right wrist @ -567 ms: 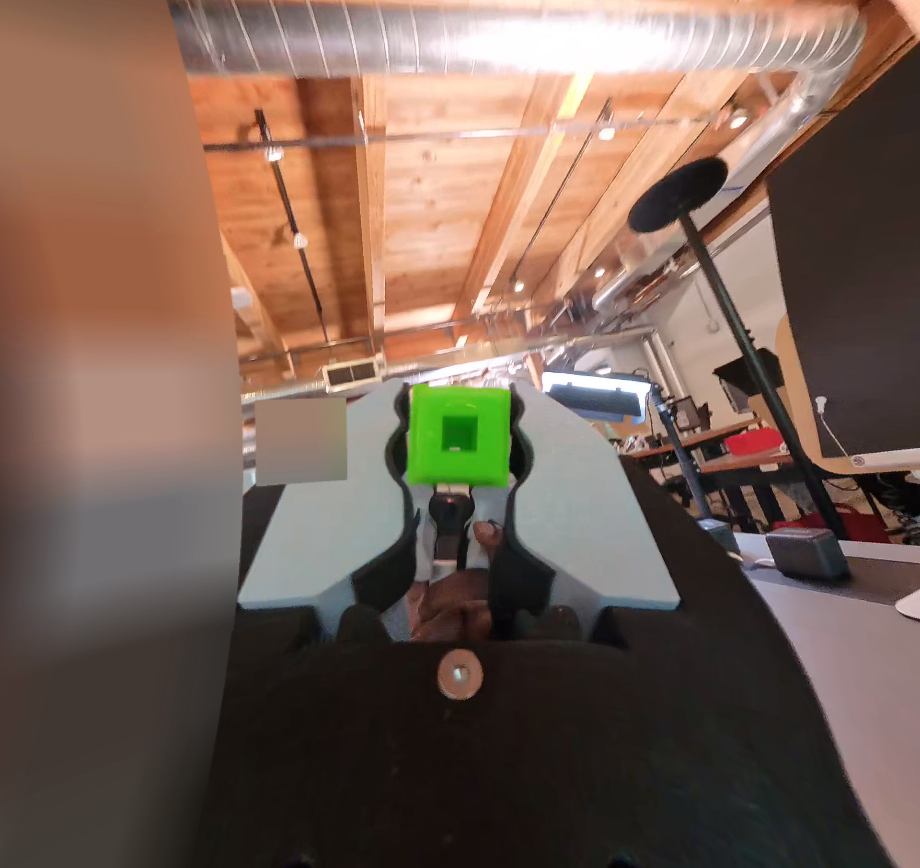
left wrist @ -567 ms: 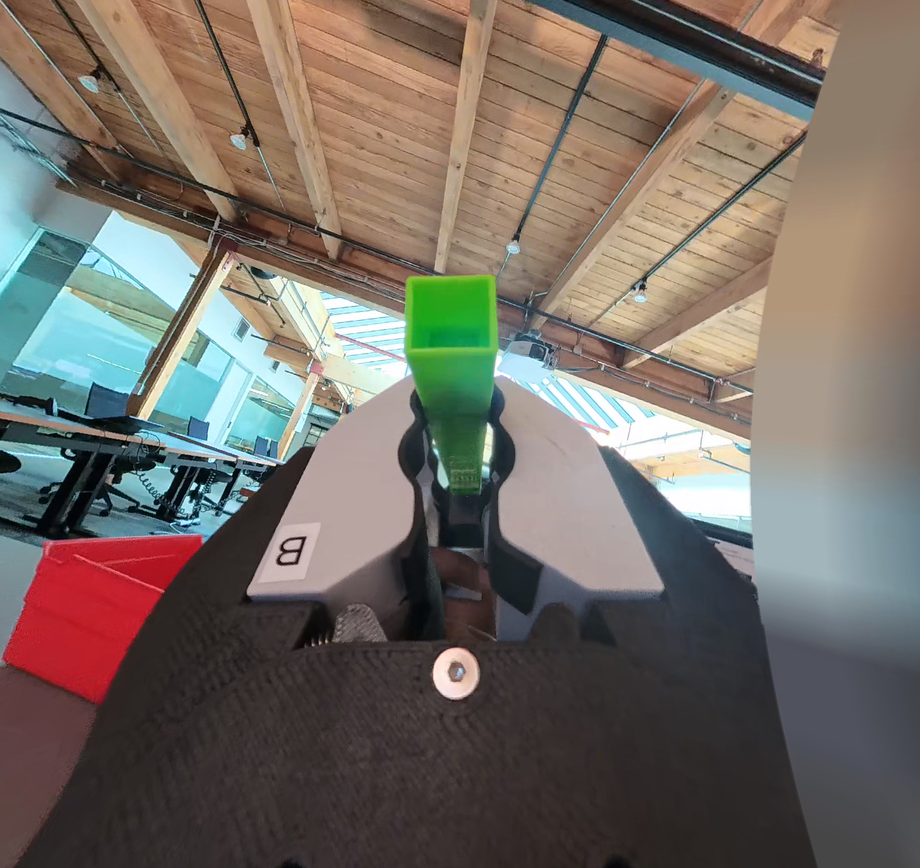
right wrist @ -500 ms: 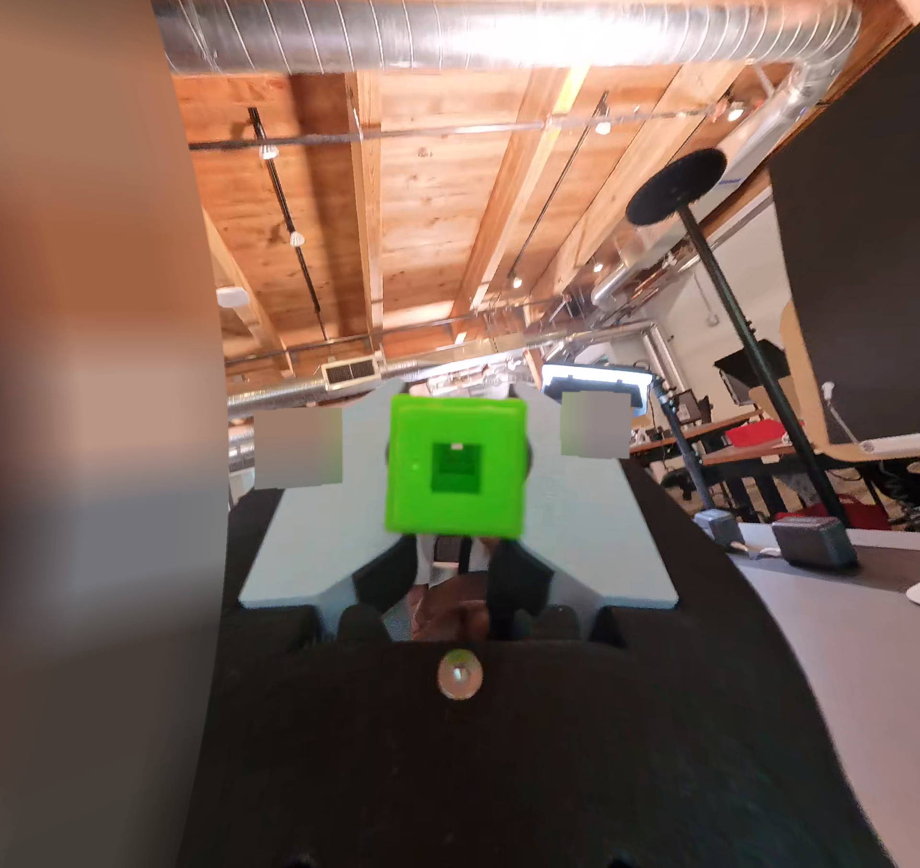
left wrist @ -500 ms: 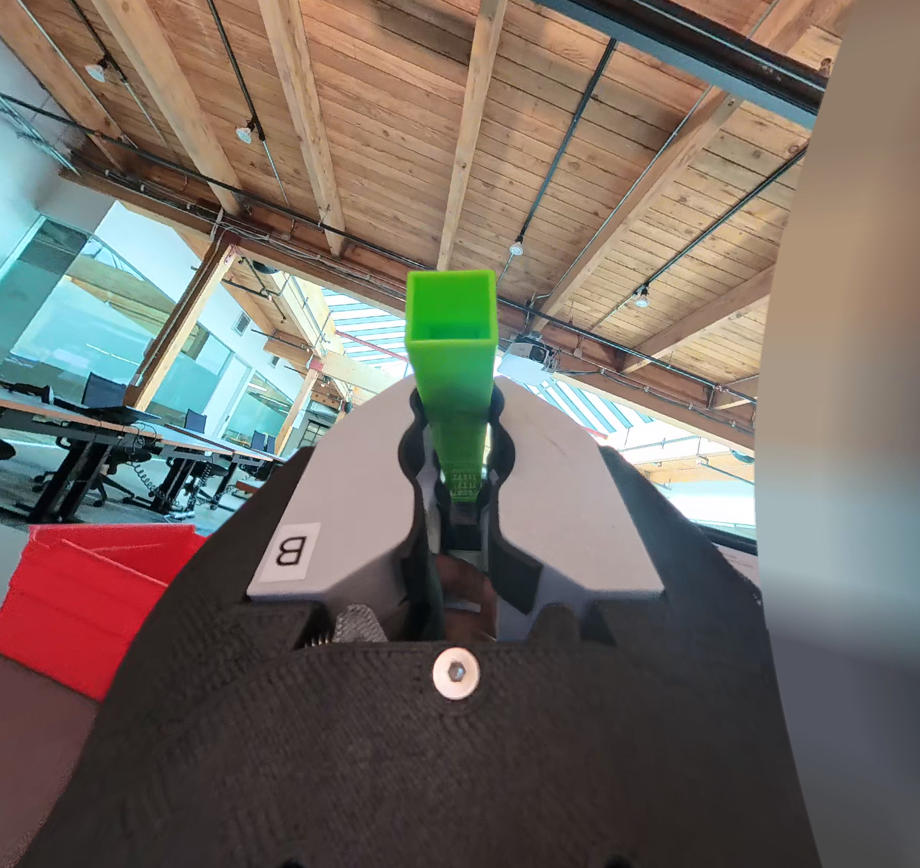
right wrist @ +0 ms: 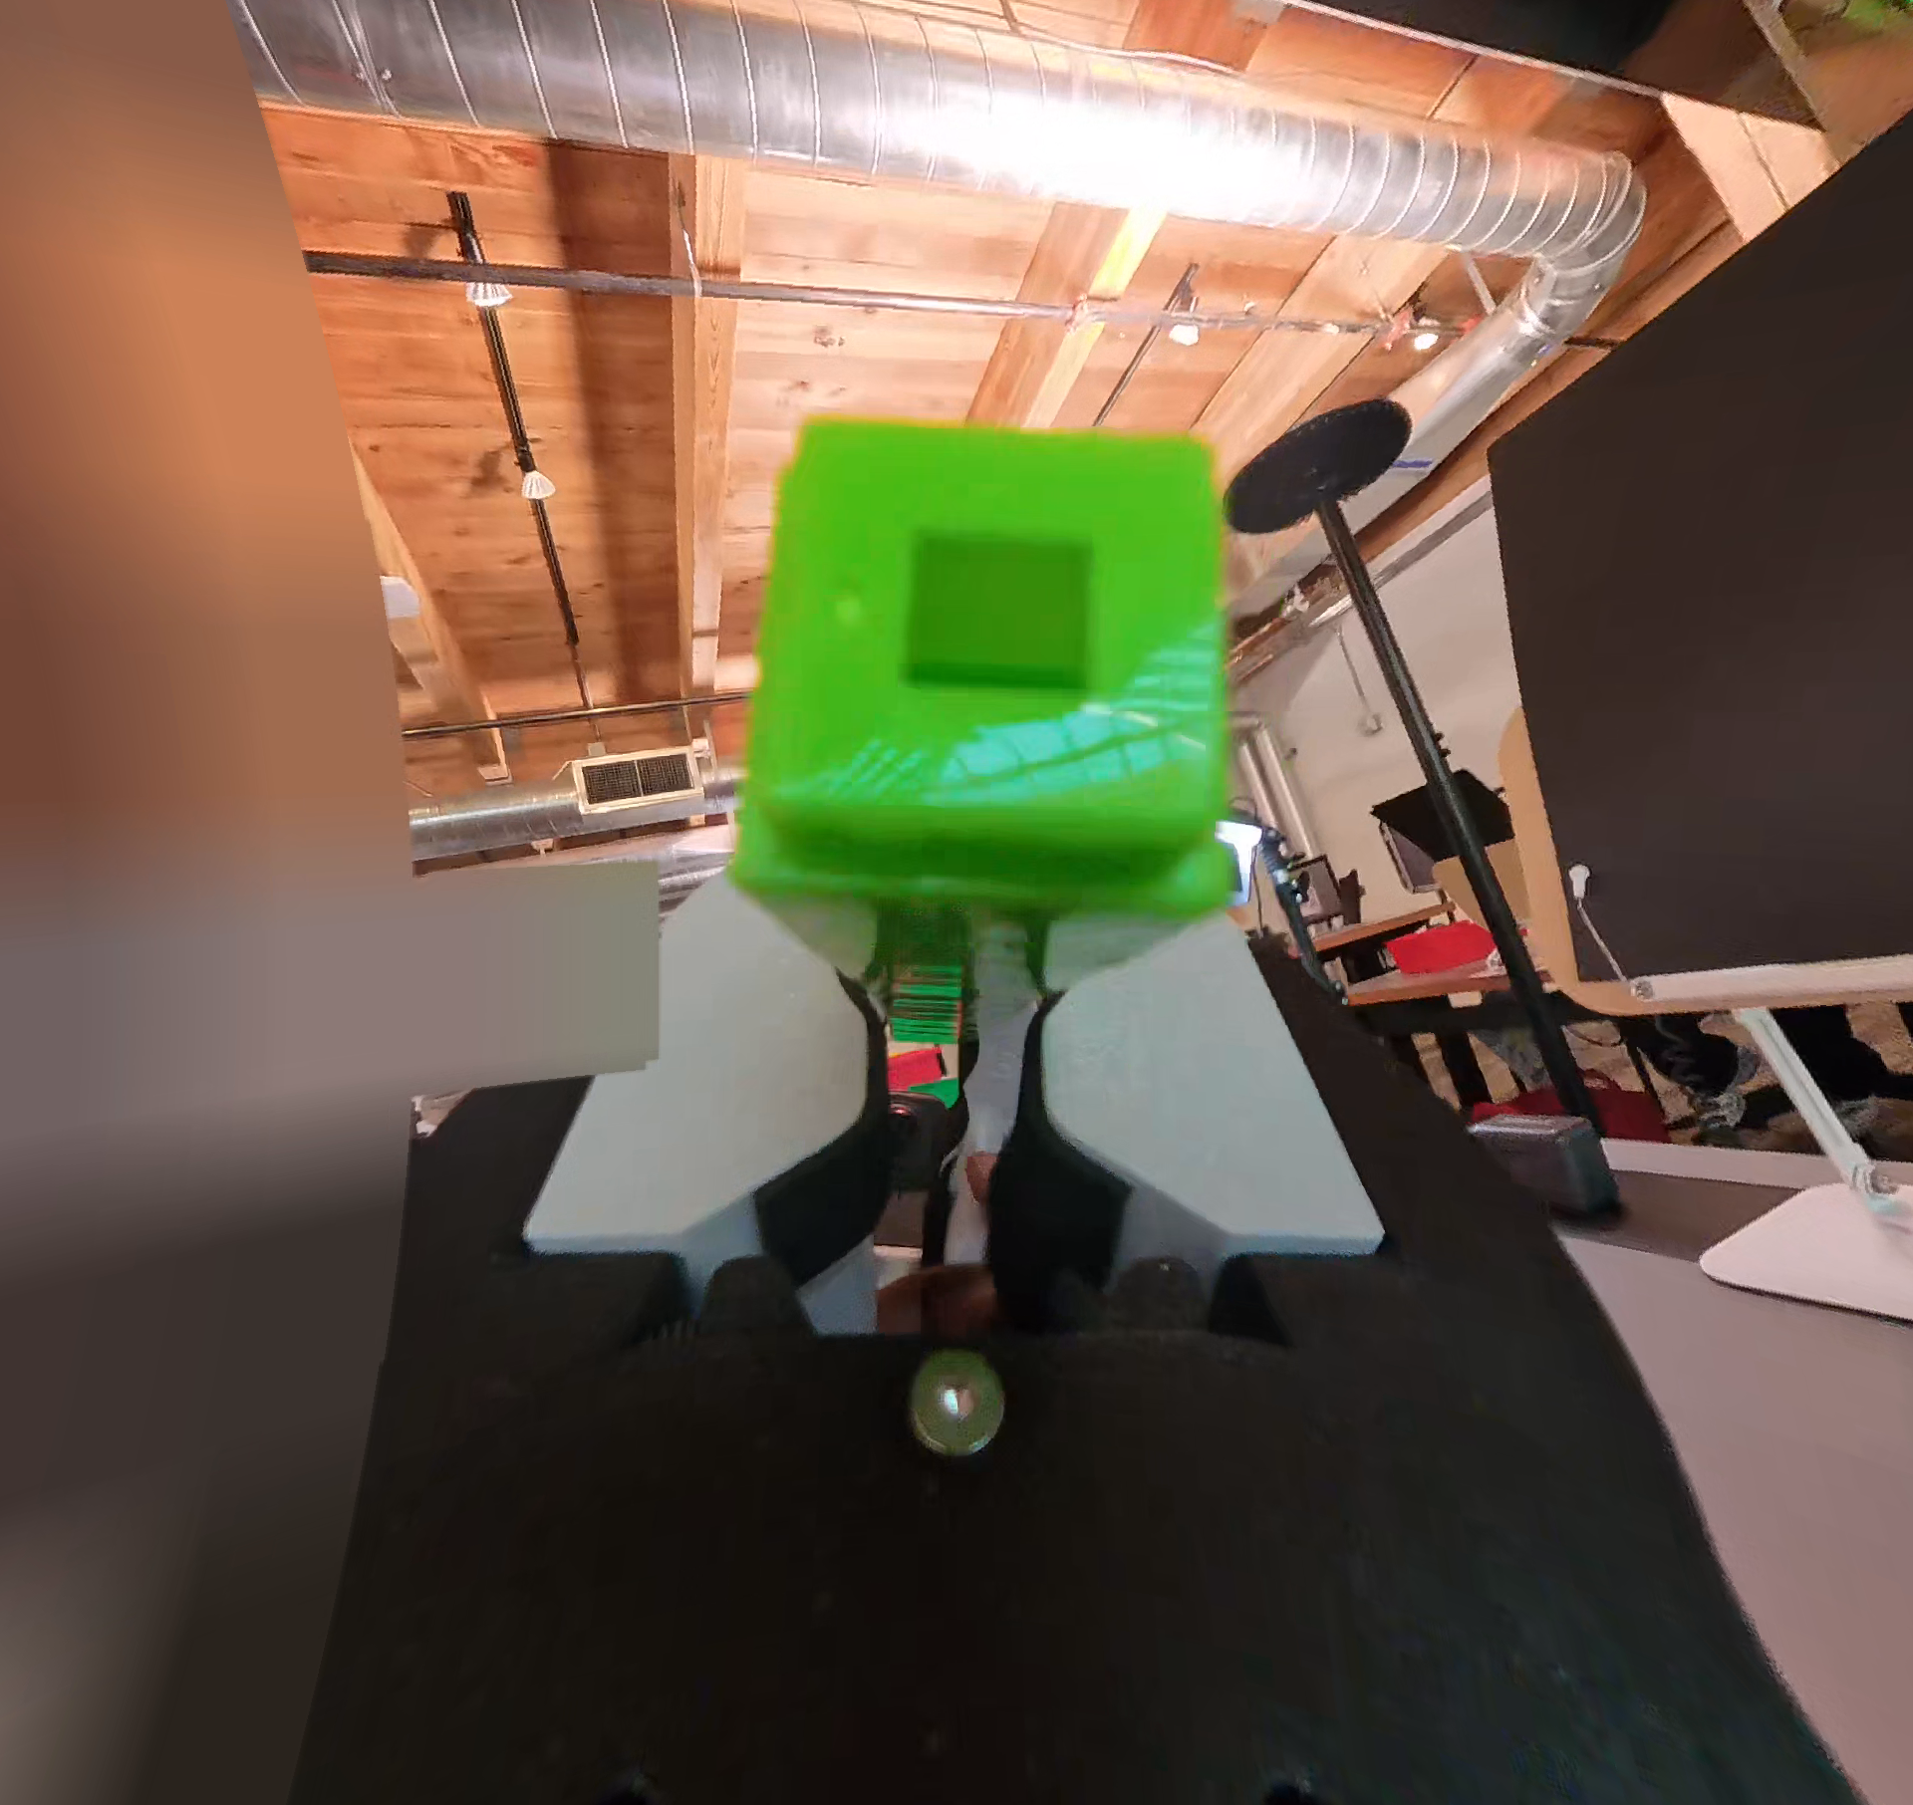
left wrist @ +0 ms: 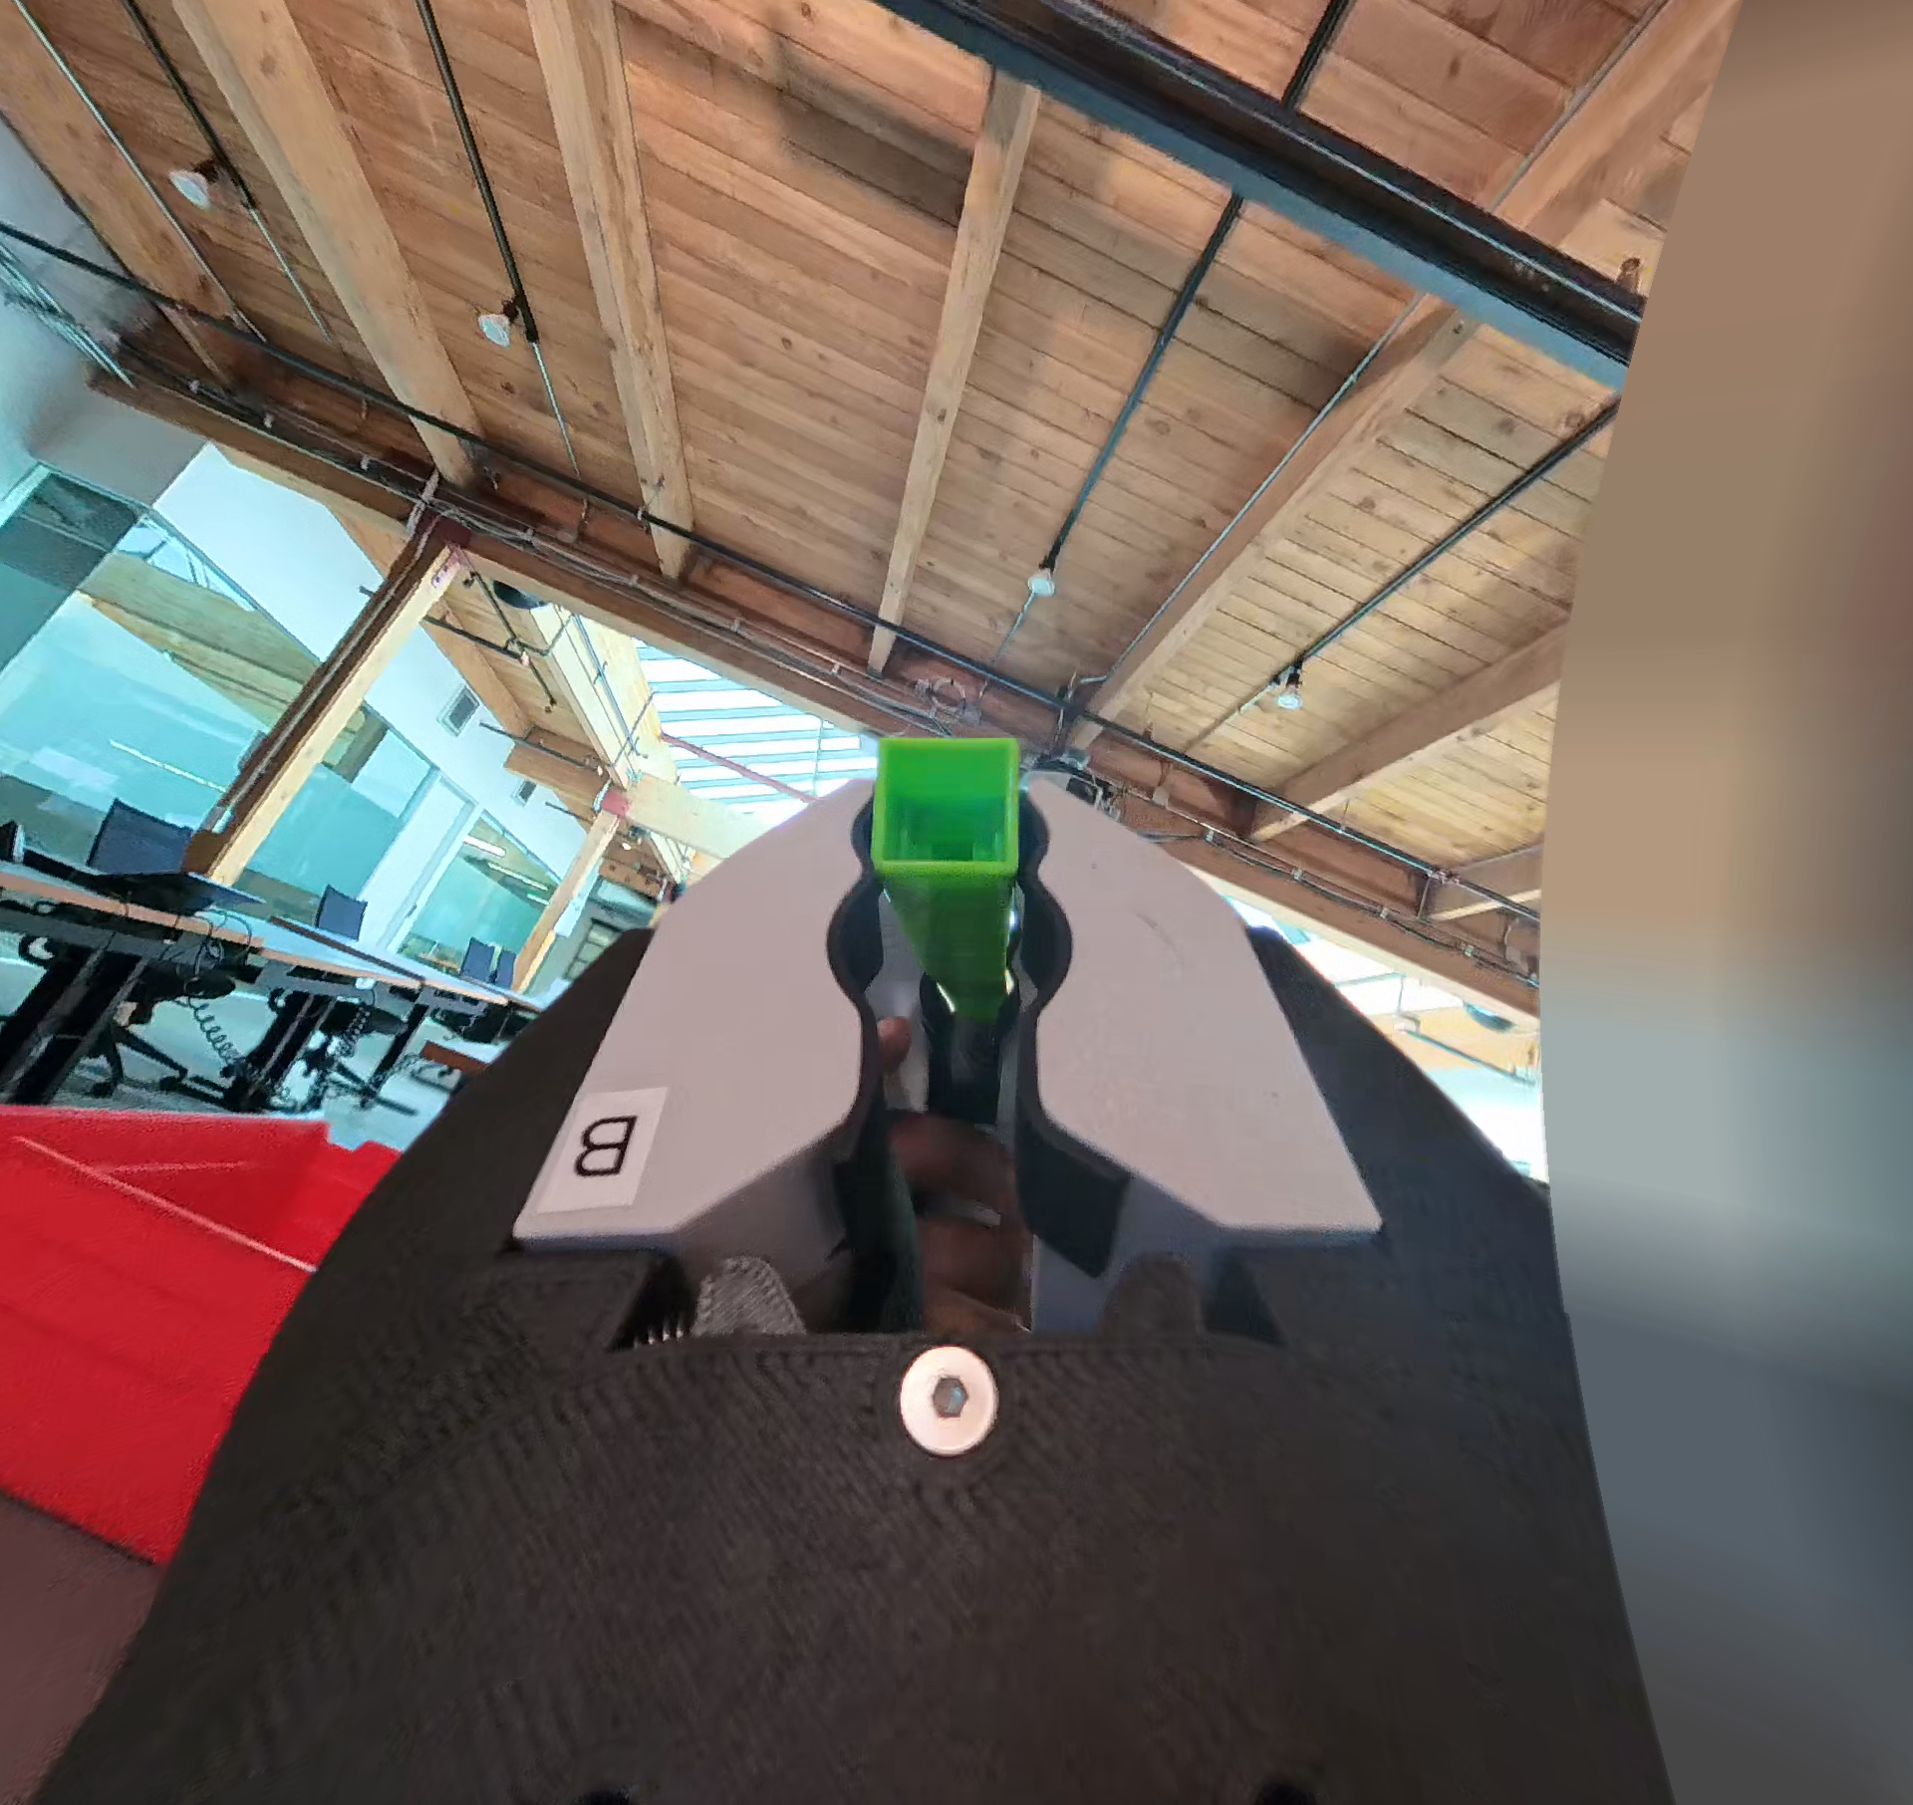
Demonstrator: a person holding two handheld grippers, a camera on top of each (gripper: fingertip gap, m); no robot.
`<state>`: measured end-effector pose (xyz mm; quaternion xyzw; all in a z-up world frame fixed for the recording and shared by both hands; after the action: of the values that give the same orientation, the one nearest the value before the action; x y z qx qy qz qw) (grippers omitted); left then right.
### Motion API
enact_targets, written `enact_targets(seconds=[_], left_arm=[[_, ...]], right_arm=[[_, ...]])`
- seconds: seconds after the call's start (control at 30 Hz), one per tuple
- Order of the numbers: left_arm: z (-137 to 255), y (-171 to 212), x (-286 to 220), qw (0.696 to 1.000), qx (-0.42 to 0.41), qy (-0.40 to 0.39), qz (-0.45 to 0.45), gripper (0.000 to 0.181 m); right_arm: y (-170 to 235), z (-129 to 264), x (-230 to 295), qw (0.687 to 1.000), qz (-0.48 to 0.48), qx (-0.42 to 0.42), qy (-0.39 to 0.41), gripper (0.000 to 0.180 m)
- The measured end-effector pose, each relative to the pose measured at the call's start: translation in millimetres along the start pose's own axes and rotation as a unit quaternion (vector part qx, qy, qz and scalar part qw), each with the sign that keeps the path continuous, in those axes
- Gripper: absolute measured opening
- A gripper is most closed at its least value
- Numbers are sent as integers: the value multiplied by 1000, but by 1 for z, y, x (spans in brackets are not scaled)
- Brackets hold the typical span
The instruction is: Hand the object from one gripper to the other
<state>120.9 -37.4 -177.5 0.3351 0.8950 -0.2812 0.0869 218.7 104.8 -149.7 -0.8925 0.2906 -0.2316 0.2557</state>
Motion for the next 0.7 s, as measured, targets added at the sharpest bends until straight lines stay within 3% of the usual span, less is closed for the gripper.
enact_targets(seconds=[0.03,0.13,0.2,0.3,0.4,0.43,0.5,0.57,0.63,0.7], left_arm=[[-1,1,1,1000,14,4,3,22],[-6,-8,4,994,102,31,-14,35],[-8,-20,7,978,201,57,-30,44],[-3,-26,1,930,350,91,-65,50],[2,-10,-6,871,459,98,-145,54],[3,-4,-8,857,483,102,-150,51],[3,8,-9,841,506,104,-161,24],[2,15,-7,846,496,101,-168,23],[-1,22,-4,873,453,107,-147,23],[-5,26,-3,908,391,117,-95,22]], right_arm=[[-4,0,0,1000,-6,14,2,22],[-21,1,0,998,11,59,-5,23],[-30,1,1,989,18,145,-33,23],[-30,2,6,961,26,265,-70,22],[-21,2,10,939,58,331,-77,23],[-18,2,11,933,61,345,-80,23],[-13,1,14,926,65,362,-82,22],[-12,-2,17,933,78,341,-78,23],[-11,-4,21,949,104,291,-70,23],[-5,-6,23,943,142,297,-55,29]])
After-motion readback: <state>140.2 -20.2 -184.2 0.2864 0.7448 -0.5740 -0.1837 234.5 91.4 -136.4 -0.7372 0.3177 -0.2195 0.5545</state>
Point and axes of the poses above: each gripper's, where its closed fingertips meet, z back along the fingers, y out of its underside, x = y × z across the jaws, the point moved 10 cm from there along z, back along the fingers, and after that the axes turned 8 degrees about -x, right-handed, at the moved point
